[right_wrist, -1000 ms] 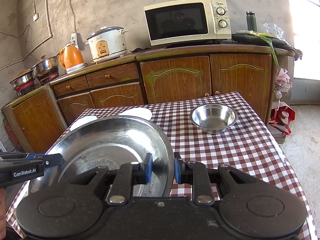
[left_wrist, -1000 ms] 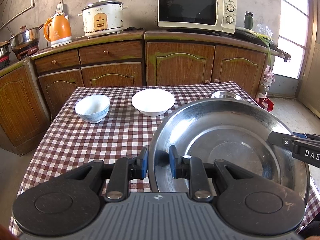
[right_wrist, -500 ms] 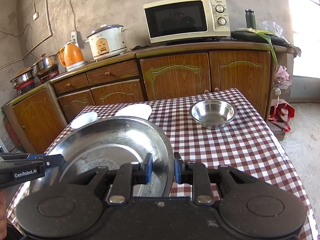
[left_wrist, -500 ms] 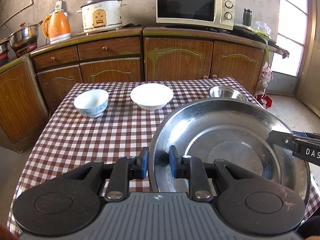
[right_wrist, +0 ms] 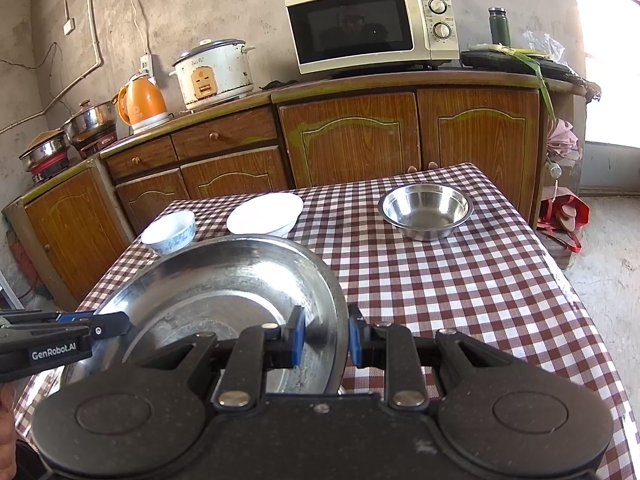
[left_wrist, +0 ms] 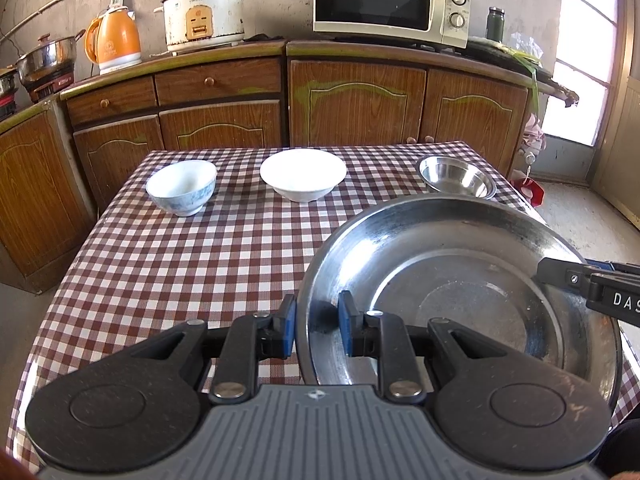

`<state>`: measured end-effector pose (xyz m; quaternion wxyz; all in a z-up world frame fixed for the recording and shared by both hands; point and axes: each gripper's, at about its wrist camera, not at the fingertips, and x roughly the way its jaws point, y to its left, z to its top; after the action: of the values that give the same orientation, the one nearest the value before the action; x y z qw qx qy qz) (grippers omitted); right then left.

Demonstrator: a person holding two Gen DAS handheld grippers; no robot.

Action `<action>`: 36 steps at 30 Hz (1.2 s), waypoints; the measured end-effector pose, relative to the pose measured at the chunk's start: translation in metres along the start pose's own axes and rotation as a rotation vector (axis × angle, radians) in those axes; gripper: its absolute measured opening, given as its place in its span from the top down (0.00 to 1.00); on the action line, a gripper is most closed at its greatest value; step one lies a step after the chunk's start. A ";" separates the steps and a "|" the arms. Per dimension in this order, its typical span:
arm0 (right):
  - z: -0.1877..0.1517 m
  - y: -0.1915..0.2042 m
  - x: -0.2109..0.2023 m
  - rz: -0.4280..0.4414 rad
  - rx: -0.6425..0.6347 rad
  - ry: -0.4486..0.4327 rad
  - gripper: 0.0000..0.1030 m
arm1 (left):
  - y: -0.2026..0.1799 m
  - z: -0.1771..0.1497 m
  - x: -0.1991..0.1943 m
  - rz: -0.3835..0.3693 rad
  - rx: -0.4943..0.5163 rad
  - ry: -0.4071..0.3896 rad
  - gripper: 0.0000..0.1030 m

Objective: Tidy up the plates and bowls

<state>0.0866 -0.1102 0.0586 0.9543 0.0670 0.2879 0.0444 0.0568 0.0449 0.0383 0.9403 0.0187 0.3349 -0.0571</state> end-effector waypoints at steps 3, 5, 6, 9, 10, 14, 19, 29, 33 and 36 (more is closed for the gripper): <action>-0.003 0.000 -0.001 0.000 0.001 0.002 0.72 | 0.001 -0.003 0.000 -0.004 -0.002 0.005 0.78; -0.004 0.000 -0.001 0.000 0.001 0.005 0.72 | 0.001 -0.005 0.000 -0.007 -0.003 0.008 0.78; -0.006 0.000 -0.001 0.000 0.001 0.006 0.72 | 0.001 -0.006 0.000 -0.008 -0.004 0.011 0.78; -0.008 0.000 -0.001 0.000 0.001 0.012 0.72 | 0.002 -0.009 0.000 -0.010 -0.007 0.016 0.78; -0.009 0.000 -0.002 -0.001 -0.001 0.013 0.72 | 0.002 -0.010 0.001 -0.010 -0.008 0.018 0.78; -0.012 0.001 -0.001 0.000 -0.001 0.021 0.72 | 0.003 -0.013 0.001 -0.011 -0.012 0.025 0.78; -0.017 0.001 0.000 -0.002 -0.004 0.032 0.72 | 0.003 -0.016 0.002 -0.007 -0.009 0.031 0.78; -0.028 0.001 0.005 -0.006 0.001 0.057 0.72 | 0.004 -0.023 0.008 -0.010 -0.014 0.059 0.78; -0.030 0.001 0.006 -0.010 0.000 0.065 0.72 | 0.005 -0.025 0.010 -0.012 -0.016 0.069 0.78; -0.032 0.000 0.008 -0.011 0.004 0.072 0.72 | 0.005 -0.028 0.013 -0.013 -0.015 0.077 0.78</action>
<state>0.0756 -0.1062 0.0278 0.9433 0.0657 0.3227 0.0409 0.0496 0.0509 0.0088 0.9265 0.0117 0.3712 -0.0602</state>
